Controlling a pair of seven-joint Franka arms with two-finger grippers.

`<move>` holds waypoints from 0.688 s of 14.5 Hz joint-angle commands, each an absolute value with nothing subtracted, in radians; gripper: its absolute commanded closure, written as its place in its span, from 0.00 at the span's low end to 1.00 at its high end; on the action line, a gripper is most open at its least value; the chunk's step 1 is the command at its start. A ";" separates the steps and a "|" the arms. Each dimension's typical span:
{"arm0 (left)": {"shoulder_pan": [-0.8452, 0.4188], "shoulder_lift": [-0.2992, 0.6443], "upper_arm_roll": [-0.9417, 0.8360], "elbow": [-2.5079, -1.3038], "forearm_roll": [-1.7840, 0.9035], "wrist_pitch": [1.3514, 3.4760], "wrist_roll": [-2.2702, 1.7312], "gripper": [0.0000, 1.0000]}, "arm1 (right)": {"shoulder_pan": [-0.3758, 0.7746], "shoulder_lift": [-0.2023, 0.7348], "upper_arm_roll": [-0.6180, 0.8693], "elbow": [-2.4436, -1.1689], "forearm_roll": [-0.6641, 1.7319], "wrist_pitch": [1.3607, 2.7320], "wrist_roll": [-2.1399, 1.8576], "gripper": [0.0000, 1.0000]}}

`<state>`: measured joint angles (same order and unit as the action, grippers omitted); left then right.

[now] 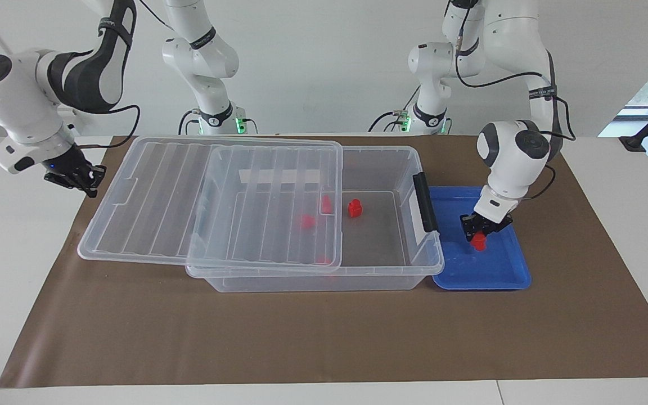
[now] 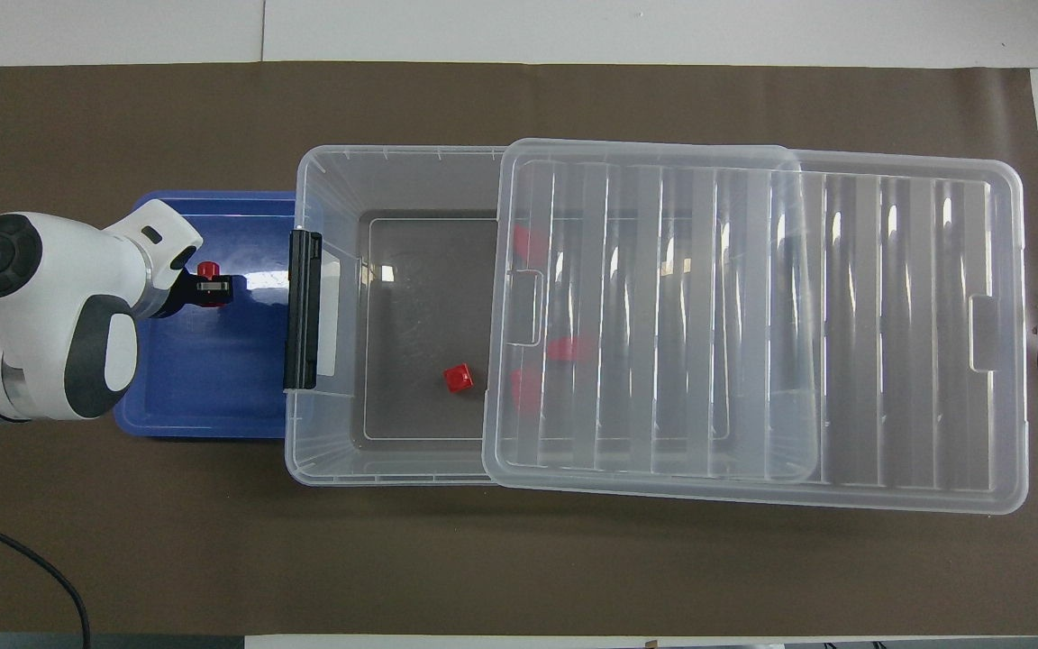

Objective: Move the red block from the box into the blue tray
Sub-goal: 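Lower the red block into the blue tray and open the left gripper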

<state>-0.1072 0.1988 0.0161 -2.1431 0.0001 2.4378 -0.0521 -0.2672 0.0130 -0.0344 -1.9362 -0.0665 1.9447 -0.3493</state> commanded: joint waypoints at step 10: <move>-0.101 0.112 0.009 -2.092 -0.017 2.266 -0.029 0.00 | -0.209 -0.015 -0.017 -1.994 -0.057 1.987 -0.258 1.00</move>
<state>-0.1072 0.1861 0.0135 -2.1058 0.0000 2.3702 -0.0494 -0.2266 0.0071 -0.0234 -1.9690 -0.0650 1.9775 -0.3003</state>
